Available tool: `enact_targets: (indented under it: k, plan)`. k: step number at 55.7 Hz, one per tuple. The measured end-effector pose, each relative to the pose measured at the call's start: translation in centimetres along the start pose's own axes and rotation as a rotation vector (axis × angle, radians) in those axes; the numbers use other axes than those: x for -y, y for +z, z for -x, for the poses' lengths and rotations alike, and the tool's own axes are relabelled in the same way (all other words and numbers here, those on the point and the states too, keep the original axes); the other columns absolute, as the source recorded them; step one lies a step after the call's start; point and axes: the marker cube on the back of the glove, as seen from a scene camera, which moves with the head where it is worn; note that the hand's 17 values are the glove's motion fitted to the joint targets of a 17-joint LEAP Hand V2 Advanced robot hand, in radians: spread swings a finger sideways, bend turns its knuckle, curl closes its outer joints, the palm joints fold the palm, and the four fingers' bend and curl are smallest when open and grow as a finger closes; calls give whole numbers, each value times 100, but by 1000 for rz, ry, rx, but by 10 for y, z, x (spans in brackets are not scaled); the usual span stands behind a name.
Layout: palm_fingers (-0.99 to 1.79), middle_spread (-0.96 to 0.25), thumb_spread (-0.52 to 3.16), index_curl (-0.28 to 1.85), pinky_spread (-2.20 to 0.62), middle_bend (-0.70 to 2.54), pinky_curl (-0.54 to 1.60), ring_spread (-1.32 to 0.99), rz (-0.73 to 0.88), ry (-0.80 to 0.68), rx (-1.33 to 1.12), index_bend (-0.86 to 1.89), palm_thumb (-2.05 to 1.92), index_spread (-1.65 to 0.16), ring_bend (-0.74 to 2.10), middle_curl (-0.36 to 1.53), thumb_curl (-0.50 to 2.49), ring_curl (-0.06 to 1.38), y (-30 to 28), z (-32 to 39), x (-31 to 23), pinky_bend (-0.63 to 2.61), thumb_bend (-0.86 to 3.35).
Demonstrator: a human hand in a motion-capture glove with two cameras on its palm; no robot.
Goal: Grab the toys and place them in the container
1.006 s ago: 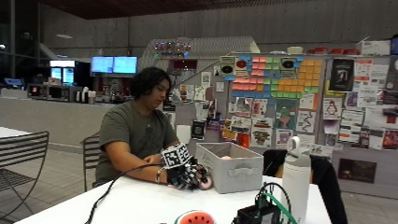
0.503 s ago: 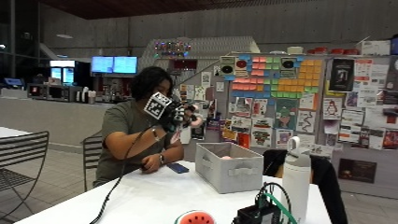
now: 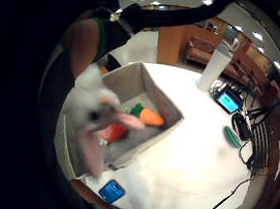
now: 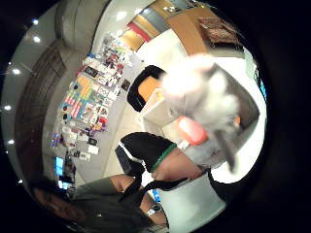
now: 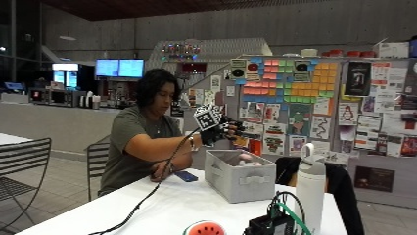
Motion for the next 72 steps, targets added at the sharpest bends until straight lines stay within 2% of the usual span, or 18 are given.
enact_targets:
  k: [3, 9, 14, 20, 24, 27, 33, 37, 42, 47, 49, 53, 55, 62, 64, 72]
  plan:
    - [-6, -15, 105, 16, -16, 21, 39, -22, -36, 152, 123, 21, -8, -28, 81, 53, 21, 31, -4, -10, -2, 107, -8]
    - [13, -13, 100, 19, -10, 25, 33, -21, -64, 284, 117, 26, -10, -31, 78, 52, 21, 25, -10, -70, -12, 99, -8]
    - [21, -14, 100, 23, -8, 25, 31, -22, -85, 412, 74, 29, -10, -32, 81, 51, 20, 26, -18, -130, -21, 94, -8]
    - [26, -14, 104, 26, -7, 27, 31, -23, -136, 634, 33, 30, -9, -33, 82, 51, 20, 26, -25, -209, -41, 92, -7]
    - [30, -16, 109, 29, -7, 30, 29, -24, -107, 755, 69, 32, -7, -33, 81, 52, 19, 26, -24, -262, -60, 88, -6]
    - [35, -17, 113, 30, -7, 33, 29, -25, -78, 793, 37, 32, -6, -33, 81, 53, 19, 26, -13, -309, -74, 85, -4]
    - [31, -17, 119, 34, -8, 33, 29, -26, 24, 823, -158, 38, -4, -34, 75, 53, 20, 26, 29, -374, -97, 81, -3]
    - [23, -18, 120, 36, -8, 32, 29, -27, 151, 828, -230, 40, -3, -36, 71, 53, 21, 25, 65, -382, -105, 79, -3]
    - [15, -19, 120, 37, -7, 30, 28, -28, 267, 758, -351, 39, -3, -37, 67, 52, 21, 24, 101, -388, -112, 76, -3]
    - [15, -20, 116, 36, -5, 29, 28, -28, 139, 720, -506, 29, -3, -37, 73, 50, 22, 26, 114, -390, -112, 76, -3]
    - [39, -22, 113, 31, -8, 39, 27, -33, 79, 716, -508, 14, -5, -37, 93, 53, 23, 30, 114, -391, -110, 74, -5]
    - [68, -30, 110, 24, -17, 59, 25, -39, 1, 704, -488, 7, -5, -38, 109, 59, 23, 33, 112, -391, -107, 74, -5]
    - [73, -32, 110, 23, -21, 68, 26, -40, -47, 688, -504, 8, -4, -38, 113, 62, 23, 36, 110, -389, -107, 74, -4]
    - [135, -36, 127, 30, -35, 89, 34, -38, -190, 602, -569, 28, 11, -36, 128, 73, 27, 44, 100, -374, -112, 88, 6]
    - [142, -36, 129, 33, -36, 96, 37, -37, -196, 579, -563, 32, 19, -35, 134, 76, 30, 48, 99, -368, -115, 91, 9]
    - [133, -35, 137, 41, -41, 116, 45, -34, -259, 598, -447, 43, 31, -33, 149, 85, 37, 55, 89, -329, -132, 104, 16]
